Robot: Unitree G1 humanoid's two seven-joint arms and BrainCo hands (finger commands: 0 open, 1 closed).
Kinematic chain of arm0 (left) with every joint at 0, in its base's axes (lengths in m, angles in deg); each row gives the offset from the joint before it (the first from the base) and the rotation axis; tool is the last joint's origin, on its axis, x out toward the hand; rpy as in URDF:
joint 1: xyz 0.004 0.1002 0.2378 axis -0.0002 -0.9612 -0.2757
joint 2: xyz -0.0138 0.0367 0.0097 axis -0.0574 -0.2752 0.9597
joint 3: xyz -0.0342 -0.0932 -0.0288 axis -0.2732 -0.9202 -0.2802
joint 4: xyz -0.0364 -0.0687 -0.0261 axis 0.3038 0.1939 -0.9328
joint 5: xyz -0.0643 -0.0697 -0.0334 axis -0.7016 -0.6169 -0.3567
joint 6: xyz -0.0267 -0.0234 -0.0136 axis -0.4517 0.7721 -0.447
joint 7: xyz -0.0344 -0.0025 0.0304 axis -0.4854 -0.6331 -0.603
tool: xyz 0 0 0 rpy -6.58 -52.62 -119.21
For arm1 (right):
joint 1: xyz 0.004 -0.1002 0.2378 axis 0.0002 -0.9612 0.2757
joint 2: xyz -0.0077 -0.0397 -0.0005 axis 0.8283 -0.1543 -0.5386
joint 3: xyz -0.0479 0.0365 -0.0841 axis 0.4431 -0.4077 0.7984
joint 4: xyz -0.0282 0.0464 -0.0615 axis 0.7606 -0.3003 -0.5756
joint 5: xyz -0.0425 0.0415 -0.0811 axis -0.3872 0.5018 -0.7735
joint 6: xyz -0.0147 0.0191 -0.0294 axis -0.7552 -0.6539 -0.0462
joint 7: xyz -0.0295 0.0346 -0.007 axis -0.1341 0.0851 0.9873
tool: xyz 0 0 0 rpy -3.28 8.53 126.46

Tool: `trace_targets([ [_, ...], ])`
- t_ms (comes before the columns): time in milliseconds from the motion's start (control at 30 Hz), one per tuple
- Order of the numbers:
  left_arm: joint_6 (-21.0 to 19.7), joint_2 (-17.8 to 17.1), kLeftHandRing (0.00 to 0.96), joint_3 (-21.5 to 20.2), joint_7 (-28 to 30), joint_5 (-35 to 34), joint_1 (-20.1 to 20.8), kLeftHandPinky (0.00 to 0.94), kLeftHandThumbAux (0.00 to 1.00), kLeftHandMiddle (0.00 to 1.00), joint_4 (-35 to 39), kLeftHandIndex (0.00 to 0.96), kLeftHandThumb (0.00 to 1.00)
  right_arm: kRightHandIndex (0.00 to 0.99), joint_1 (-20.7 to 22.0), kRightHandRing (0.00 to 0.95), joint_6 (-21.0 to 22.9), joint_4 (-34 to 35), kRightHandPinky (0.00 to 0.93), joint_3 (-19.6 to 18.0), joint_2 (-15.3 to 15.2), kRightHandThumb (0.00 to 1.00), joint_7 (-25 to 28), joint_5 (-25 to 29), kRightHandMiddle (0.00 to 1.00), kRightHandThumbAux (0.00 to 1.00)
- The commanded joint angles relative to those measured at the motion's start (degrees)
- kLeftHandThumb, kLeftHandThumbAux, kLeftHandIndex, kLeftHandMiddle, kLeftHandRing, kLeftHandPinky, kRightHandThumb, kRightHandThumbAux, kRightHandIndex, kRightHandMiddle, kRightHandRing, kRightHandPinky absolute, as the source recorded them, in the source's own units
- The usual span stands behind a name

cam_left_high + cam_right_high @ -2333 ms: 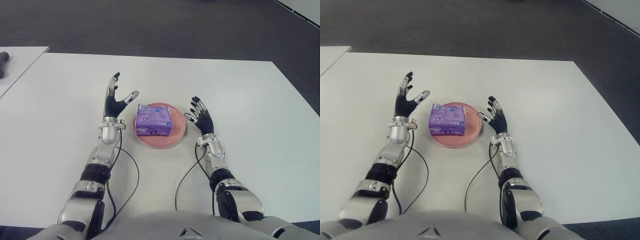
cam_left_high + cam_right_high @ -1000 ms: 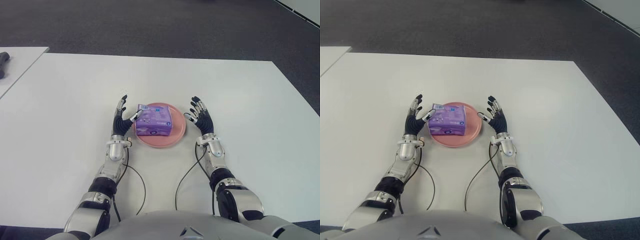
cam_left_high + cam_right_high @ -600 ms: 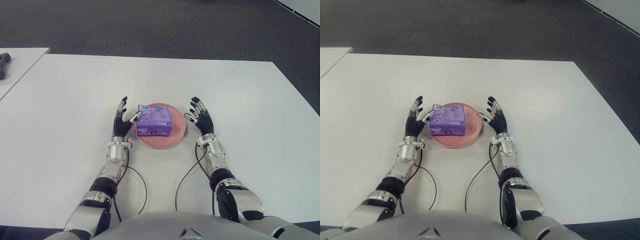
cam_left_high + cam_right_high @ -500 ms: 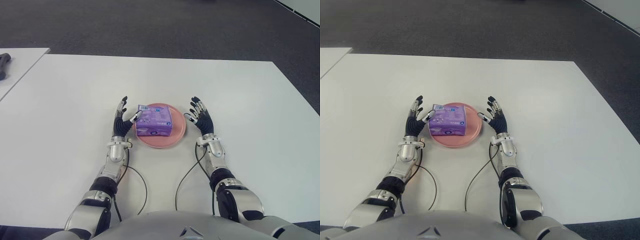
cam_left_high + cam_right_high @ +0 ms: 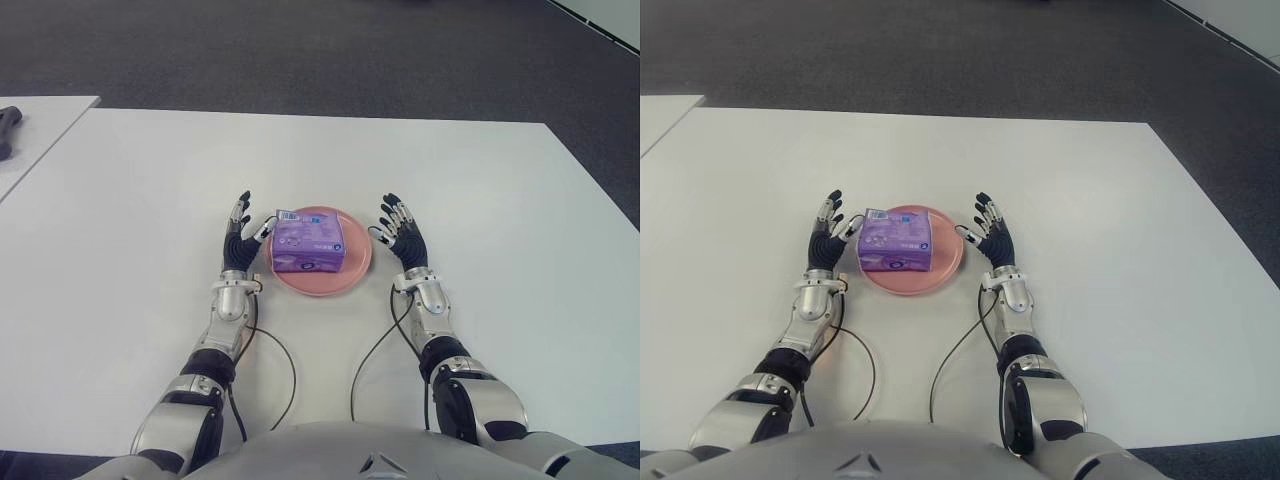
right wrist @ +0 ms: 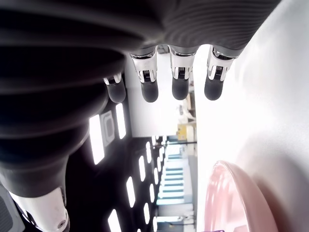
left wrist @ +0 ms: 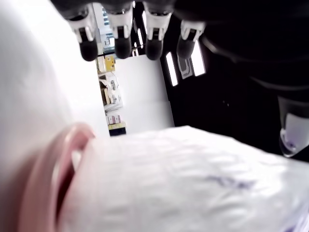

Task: Put the tissue paper into the plate.

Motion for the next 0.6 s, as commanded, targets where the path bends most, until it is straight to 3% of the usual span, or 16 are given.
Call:
trace_targets([
  [33,0.0,0.9,0.0,-0.1,1.3,-0.7,-1.9,0.0,0.425,0.0,-1.5,0.0,0.0,0.062,-6.4,0.013,1.8,-4.2,0.055,-0.6,0.5,0.096,0.1,0.8,0.03,0.706],
  [600,-2.7,1.5,0.0,-0.5,3.1,-1.9,-2.5,0.0,0.433,0.0,1.3,0.0,0.0,0.062,-6.4,0.013,1.8,-4.1,0.055,-0.5,0.7,0.096,0.0,0.7,0.03,0.706],
])
